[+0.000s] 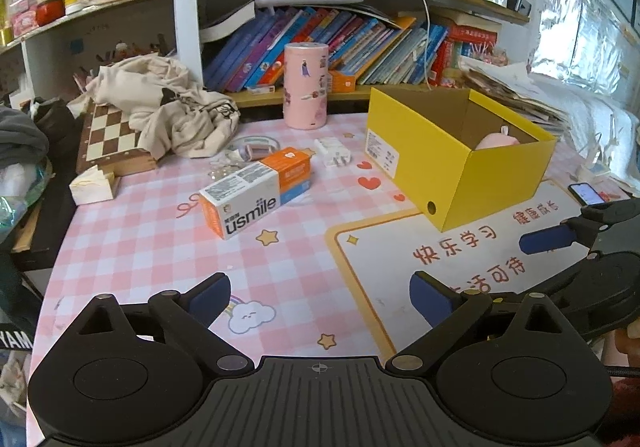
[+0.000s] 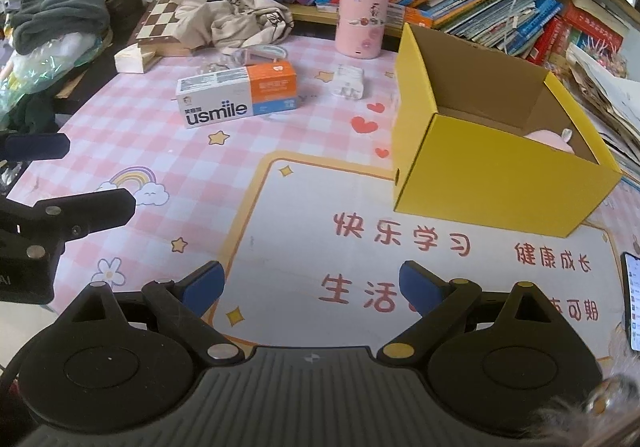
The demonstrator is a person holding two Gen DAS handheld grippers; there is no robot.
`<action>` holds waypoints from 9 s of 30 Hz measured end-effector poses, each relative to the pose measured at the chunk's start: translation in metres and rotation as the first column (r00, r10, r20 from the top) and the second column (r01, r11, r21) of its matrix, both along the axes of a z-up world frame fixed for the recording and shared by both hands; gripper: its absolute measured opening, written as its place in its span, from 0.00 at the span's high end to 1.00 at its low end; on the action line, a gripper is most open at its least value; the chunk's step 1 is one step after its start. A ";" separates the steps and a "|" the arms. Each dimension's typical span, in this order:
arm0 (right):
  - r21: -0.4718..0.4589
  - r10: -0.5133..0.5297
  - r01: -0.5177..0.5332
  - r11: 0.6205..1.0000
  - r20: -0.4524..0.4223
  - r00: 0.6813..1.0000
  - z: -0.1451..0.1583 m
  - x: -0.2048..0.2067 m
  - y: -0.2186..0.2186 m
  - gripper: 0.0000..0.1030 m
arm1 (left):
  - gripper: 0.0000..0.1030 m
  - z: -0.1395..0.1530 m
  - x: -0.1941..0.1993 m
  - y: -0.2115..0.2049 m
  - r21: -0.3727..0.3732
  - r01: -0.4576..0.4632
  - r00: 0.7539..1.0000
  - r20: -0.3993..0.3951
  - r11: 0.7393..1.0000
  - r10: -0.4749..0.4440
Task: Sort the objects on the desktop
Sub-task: 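Lift both open tools up out of the yellow box, then move the left tool toward the white-and-orange usmile box, then lower the left tool onto the usmile box and close it, then close the right tool on the clear bag of pearl beads while the left tool holds the usmile box, then carry the usmile box in the left tool and bead bag in the right tool to the yellow box, then lower the usmile box and bead bag into the yellow box and open both tools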
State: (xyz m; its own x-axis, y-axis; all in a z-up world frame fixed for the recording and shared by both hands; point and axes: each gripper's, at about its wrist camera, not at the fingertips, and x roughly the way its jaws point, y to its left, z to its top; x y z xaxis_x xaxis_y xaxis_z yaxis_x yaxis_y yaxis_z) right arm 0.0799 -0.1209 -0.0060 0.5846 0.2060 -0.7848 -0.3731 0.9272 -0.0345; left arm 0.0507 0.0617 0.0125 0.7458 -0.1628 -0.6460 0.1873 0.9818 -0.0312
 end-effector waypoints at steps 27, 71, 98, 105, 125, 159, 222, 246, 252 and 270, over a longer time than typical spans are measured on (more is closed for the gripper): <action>-0.068 0.159 -0.154 0.986 0.082 0.984 -0.002 0.060 0.018 0.08 | 0.05 -0.008 0.053 0.001 -0.006 -0.096 0.995 0.010 0.995 0.096; 0.053 0.153 -0.165 0.985 0.189 0.970 0.002 0.184 0.064 0.07 | 0.09 -0.043 0.165 0.065 0.030 -0.226 0.974 -0.018 0.974 0.227; 0.115 0.164 -0.170 0.979 0.060 0.985 -0.013 0.202 0.076 0.07 | 0.59 -0.050 0.131 0.042 -0.018 -0.074 0.988 -0.136 0.997 0.071; 0.140 0.272 -0.273 0.952 0.029 0.962 -0.018 0.194 0.100 0.19 | 0.59 -0.042 0.086 0.073 -0.012 -0.237 0.956 -0.181 0.972 0.231; 0.099 0.440 -0.436 0.894 -0.013 0.898 -0.065 0.238 0.215 0.22 | 0.36 -0.047 0.044 0.074 0.056 -0.357 0.909 -0.209 0.932 0.361; 0.146 0.375 -0.364 0.920 -0.059 0.925 -0.037 0.160 0.097 0.51 | 0.30 -0.070 0.101 0.068 0.115 -0.239 0.940 -0.222 0.964 0.259; 0.207 -0.237 0.232 0.951 0.000 0.972 0.020 -0.038 -0.075 0.50 | 0.63 -0.015 0.025 -0.018 -0.231 0.183 0.968 -0.129 0.955 -0.217; 0.214 -0.207 0.198 0.957 0.024 0.978 0.033 0.021 -0.180 0.50 | 0.63 0.013 0.065 -0.138 -0.213 0.283 0.952 -0.054 0.935 -0.300; 0.230 -0.133 0.121 0.966 0.038 0.990 0.038 0.049 -0.198 0.50 | 0.63 0.027 0.078 -0.161 -0.198 0.251 0.965 -0.023 0.947 -0.261; 0.280 0.029 -0.081 0.956 0.186 0.982 0.072 0.143 -0.225 0.50 | 0.63 0.050 0.136 -0.205 -0.148 0.168 0.986 0.021 0.975 -0.166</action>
